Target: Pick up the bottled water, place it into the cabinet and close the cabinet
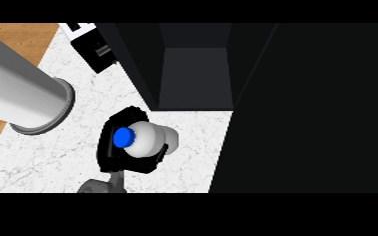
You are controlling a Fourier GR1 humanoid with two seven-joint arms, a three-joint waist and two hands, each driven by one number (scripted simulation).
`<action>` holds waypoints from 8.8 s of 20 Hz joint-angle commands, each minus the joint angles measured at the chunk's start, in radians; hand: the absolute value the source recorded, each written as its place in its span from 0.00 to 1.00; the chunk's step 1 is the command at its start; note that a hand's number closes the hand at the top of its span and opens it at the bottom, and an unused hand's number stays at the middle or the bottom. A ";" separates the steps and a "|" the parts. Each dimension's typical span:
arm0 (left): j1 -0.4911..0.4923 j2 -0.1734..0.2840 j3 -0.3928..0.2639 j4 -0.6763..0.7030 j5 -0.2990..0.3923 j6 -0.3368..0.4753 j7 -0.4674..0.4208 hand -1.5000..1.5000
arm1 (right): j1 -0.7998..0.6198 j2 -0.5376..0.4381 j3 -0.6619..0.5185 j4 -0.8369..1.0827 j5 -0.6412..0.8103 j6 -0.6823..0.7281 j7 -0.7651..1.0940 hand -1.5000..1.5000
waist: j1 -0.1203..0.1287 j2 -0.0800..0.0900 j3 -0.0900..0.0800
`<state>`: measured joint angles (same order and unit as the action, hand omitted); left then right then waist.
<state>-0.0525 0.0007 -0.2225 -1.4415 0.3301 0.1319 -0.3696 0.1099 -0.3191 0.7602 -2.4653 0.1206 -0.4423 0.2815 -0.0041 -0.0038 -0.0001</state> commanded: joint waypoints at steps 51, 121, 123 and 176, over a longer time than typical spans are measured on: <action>-1.002 0.012 0.173 1.186 -0.092 0.496 -0.108 1.00 | 0.101 -0.085 -0.001 -0.068 -0.043 0.019 -0.130 0.00 | -0.052 0.019 0.000; -0.268 0.057 -0.098 0.256 0.177 -0.089 -0.129 1.00 | 0.077 -0.238 0.011 -0.108 -0.026 -0.032 -0.070 1.00 | 0.053 -0.018 -0.001; -0.209 0.121 -0.106 0.123 0.193 -0.099 -0.061 1.00 | 0.041 -0.250 0.019 -0.090 -0.061 0.010 -0.069 1.00 | 0.063 -0.017 0.000; 0.709 0.451 0.304 -0.553 0.464 -0.497 -0.099 1.00 | -1.056 0.294 -0.568 1.210 -0.329 0.352 0.013 1.00 | 0.030 0.012 0.000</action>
<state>0.6863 0.4816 0.0997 -2.0091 0.8223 -0.3708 -0.4681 -0.8914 -0.0064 0.2794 -1.4459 -0.1896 -0.1316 0.3415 0.0211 -0.0190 0.0044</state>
